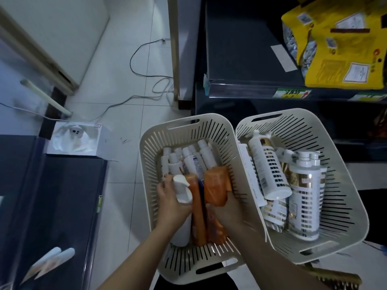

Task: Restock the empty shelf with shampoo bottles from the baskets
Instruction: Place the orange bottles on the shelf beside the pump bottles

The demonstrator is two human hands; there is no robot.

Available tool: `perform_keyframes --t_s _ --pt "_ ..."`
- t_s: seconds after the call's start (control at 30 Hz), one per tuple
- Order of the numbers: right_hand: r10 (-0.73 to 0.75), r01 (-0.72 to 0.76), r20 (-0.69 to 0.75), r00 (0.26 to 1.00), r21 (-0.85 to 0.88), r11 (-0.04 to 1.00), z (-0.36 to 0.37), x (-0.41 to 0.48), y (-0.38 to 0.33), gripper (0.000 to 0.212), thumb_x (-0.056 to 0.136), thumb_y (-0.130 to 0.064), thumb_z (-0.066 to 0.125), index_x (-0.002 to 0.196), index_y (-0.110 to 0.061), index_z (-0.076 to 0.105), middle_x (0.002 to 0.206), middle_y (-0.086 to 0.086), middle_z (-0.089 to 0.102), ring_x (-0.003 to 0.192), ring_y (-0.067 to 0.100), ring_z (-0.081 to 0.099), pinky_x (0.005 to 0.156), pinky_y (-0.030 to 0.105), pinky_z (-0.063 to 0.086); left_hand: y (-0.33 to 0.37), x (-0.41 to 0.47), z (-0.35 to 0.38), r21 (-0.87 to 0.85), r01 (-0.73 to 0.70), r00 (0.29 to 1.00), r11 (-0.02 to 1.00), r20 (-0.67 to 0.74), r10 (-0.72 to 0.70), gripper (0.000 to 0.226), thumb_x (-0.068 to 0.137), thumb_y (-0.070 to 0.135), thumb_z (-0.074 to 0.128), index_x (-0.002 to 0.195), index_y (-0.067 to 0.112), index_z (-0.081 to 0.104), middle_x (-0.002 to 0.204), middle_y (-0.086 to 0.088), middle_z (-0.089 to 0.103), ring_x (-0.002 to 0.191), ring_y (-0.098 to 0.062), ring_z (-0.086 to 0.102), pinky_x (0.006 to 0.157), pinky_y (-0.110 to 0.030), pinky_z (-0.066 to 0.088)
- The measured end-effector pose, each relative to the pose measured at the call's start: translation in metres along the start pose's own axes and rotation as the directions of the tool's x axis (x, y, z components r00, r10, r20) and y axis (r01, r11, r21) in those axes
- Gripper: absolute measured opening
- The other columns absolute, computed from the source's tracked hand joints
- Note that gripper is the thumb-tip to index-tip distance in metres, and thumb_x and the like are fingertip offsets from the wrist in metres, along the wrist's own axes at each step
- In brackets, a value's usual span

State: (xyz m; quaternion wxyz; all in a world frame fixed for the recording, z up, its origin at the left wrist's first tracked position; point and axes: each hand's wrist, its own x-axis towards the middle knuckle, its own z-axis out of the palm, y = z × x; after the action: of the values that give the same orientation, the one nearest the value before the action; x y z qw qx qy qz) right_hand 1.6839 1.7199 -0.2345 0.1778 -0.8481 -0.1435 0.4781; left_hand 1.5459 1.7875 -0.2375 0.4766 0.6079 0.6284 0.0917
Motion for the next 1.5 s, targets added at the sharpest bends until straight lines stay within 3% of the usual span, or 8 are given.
perform_keyframes --t_s 0.2,0.5,0.63,0.77,0.9,1.23,1.37,1.5 --pt "-0.058 0.058 0.005 0.998 -0.016 0.998 0.001 -0.003 0.002 0.072 0.076 -0.025 0.079 0.139 -0.017 0.045 0.127 0.008 0.061 0.118 0.028 0.057 0.097 0.037 0.046 0.001 0.0 0.007 0.005 0.084 0.995 0.996 -0.05 -0.084 0.098 0.062 0.018 0.085 0.142 0.016 0.029 0.132 -0.014 0.039 0.114 -0.033 0.05 0.091 -0.035 0.045" --pt "-0.236 0.236 -0.006 0.972 0.053 0.97 -0.017 -0.027 0.001 0.078 0.077 -0.033 0.079 0.145 -0.024 0.041 0.134 0.001 0.058 0.123 0.024 0.054 0.099 0.04 0.044 0.025 -0.03 -0.032 -0.241 -0.1 0.995 0.965 -0.014 0.1 0.069 0.061 0.012 0.084 0.111 0.036 0.044 0.101 0.013 0.056 0.091 -0.002 0.053 0.066 -0.023 0.043" --pt "-0.381 0.379 0.021 0.924 0.067 0.923 -0.032 -0.04 -0.019 0.068 0.08 -0.032 0.078 0.138 -0.023 0.046 0.126 -0.001 0.059 0.115 0.02 0.056 0.089 0.032 0.045 0.047 -0.05 -0.066 -0.413 -0.11 0.994 0.904 -0.055 0.096 0.07 0.051 0.023 0.081 0.108 0.046 0.048 0.106 0.01 0.059 0.093 -0.008 0.058 0.075 -0.033 0.053" --pt "-0.526 0.526 0.085 0.846 0.023 0.85 -0.046 -0.057 -0.042 0.064 0.07 -0.046 0.078 0.126 -0.033 0.051 0.118 -0.006 0.063 0.109 0.018 0.06 0.091 0.041 0.052 0.056 -0.071 -0.096 -0.556 -0.131 0.989 0.821 -0.132 0.069 0.095 0.037 0.029 0.086 0.125 0.032 0.053 0.123 -0.009 0.056 0.108 -0.026 0.06 0.089 -0.05 0.054" --pt "-0.637 0.631 0.155 0.755 0.093 0.77 -0.055 -0.078 -0.068 0.051 0.071 -0.031 0.083 0.113 -0.036 0.056 0.113 -0.001 0.067 0.102 0.019 0.064 0.09 0.045 0.055 0.065 -0.106 -0.127 -0.621 -0.223 0.964 0.751 -0.257 0.073 0.092 0.039 0.027 0.089 0.125 0.021 0.057 0.125 -0.013 0.058 0.109 -0.026 0.063 0.093 -0.048 0.054" --pt "-0.751 0.703 0.469 0.466 0.319 0.636 -0.013 -0.172 -0.121 0.038 0.076 -0.007 0.082 0.106 -0.016 0.06 0.1 0.004 0.072 0.084 0.015 0.071 0.068 0.024 0.059 0.063 -0.216 -0.184 -0.64 -0.527 0.615 0.559 -0.741 -0.269 0.06 0.065 0.031 0.079 0.12 0.036 0.057 0.117 -0.002 0.069 0.105 -0.023 0.067 0.096 -0.05 0.051" --pt "-0.751 0.72 0.576 0.324 0.364 0.59 0.02 -0.22 -0.135 0.044 0.071 -0.01 0.086 0.107 -0.019 0.062 0.103 0.009 0.074 0.089 0.025 0.073 0.076 0.04 0.06 0.051 -0.265 -0.214 -0.626 -0.601 0.48 0.497 -0.779 -0.403 0.04 0.085 0.022 0.07 0.121 0.03 0.055 0.113 -0.006 0.07 0.098 -0.023 0.069 0.093 -0.047 0.053" --pt "-0.712 0.741 0.687 0.15 0.399 0.541 0.058 -0.277 -0.14 0.051 0.071 -0.017 0.087 0.115 -0.016 0.06 0.104 0.01 0.074 0.09 0.027 0.074 0.078 0.046 0.061 0.025 -0.32 -0.245 -0.589 -0.584 0.415 0.558 -0.808 -0.418 0.045 0.072 0.027 0.081 0.111 0.031 0.06 0.107 -0.007 0.071 0.093 -0.026 0.071 0.086 -0.05 0.056"
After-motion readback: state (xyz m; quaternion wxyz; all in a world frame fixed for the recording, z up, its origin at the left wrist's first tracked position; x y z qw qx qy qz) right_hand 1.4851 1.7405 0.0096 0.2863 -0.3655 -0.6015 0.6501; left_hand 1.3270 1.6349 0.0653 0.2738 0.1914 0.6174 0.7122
